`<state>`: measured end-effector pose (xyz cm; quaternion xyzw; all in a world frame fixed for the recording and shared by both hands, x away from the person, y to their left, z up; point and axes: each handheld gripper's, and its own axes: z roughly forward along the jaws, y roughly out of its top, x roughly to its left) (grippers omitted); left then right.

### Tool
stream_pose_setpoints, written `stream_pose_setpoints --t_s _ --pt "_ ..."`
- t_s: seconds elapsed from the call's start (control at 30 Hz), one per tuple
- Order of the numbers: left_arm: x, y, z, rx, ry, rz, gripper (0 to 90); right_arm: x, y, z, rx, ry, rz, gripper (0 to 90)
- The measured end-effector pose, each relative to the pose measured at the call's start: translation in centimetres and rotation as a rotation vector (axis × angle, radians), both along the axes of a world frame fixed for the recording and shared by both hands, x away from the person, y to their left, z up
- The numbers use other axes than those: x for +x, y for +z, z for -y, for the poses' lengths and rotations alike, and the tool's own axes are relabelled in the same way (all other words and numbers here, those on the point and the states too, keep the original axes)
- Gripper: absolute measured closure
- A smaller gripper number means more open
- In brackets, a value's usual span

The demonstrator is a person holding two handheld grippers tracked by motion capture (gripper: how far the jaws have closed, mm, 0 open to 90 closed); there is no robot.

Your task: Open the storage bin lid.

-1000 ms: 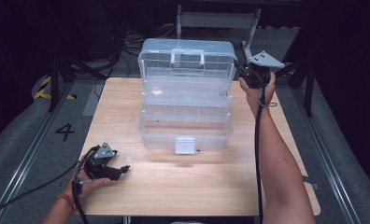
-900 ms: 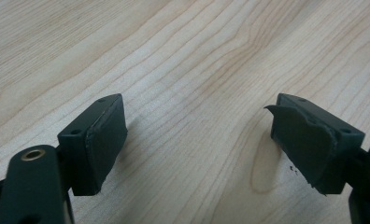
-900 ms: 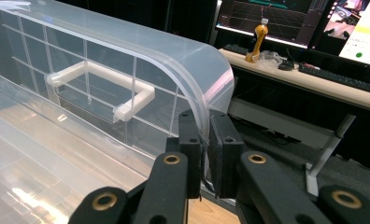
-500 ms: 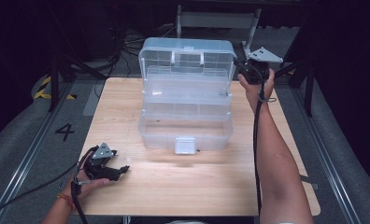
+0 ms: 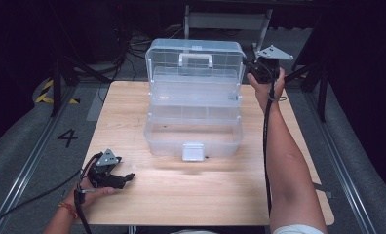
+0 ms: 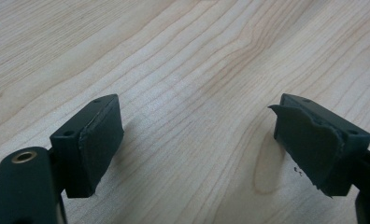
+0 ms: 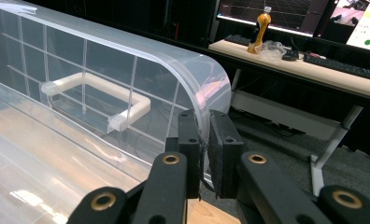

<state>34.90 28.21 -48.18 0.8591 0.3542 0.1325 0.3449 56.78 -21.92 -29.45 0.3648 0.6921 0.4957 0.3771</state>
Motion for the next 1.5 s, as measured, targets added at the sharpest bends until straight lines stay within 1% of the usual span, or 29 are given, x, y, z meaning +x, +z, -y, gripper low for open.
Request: stream_pose_setpoints --t_s 0.07,0.17,0.4,0.5,0.63,0.73,0.9,0.97,1.1,1.17,1.3,1.37,1.5 --pt "0.0 0.0 0.0 0.000 0.000 0.000 16.1 0.2 0.0 0.0 0.010 0.001 -0.005 84.8" --pt "0.0 0.0 0.0 0.000 0.000 0.000 16.1 0.5 0.2 -0.1 -0.009 -0.002 -0.013 84.6" --pt "0.0 0.0 0.0 0.000 0.000 0.000 16.2 0.9 0.2 -0.1 -0.005 -0.008 -0.025 84.6" --pt "0.0 0.0 0.0 -0.001 0.000 -0.001 16.1 1.3 0.3 -0.2 -0.019 -0.011 -0.028 84.5" --pt "0.0 0.0 0.0 -0.002 -0.001 0.000 16.1 1.5 0.2 -0.2 -0.011 -0.011 -0.035 84.5" --pt "0.0 0.0 0.0 -0.005 0.001 -0.001 16.1 1.9 0.3 -0.3 -0.023 -0.015 -0.041 84.3" --pt "0.0 0.0 0.0 -0.006 0.003 -0.002 16.1 2.5 0.3 -0.4 -0.026 -0.020 -0.055 84.2" --pt "0.0 0.0 0.0 -0.005 0.003 -0.002 16.1 2.7 0.2 -0.4 -0.035 -0.022 -0.056 84.1" --pt "0.0 0.0 0.0 -0.006 0.003 -0.002 16.1 3.1 0.2 -0.4 -0.026 -0.024 -0.064 84.1" --pt "0.0 0.0 0.0 -0.007 0.003 -0.002 16.1 3.3 0.2 -0.5 -0.035 -0.026 -0.069 84.0" --pt "0.0 0.0 0.0 -0.001 0.001 0.001 16.1 3.6 0.1 -0.5 -0.038 -0.029 -0.071 83.9" --pt "-0.1 -0.1 0.0 -0.009 0.003 -0.003 16.0 3.8 0.1 -0.5 -0.040 -0.030 -0.075 83.8" --pt "-0.1 0.0 0.0 -0.008 0.004 -0.005 16.0 4.1 0.1 -0.6 -0.042 -0.033 -0.080 83.7"
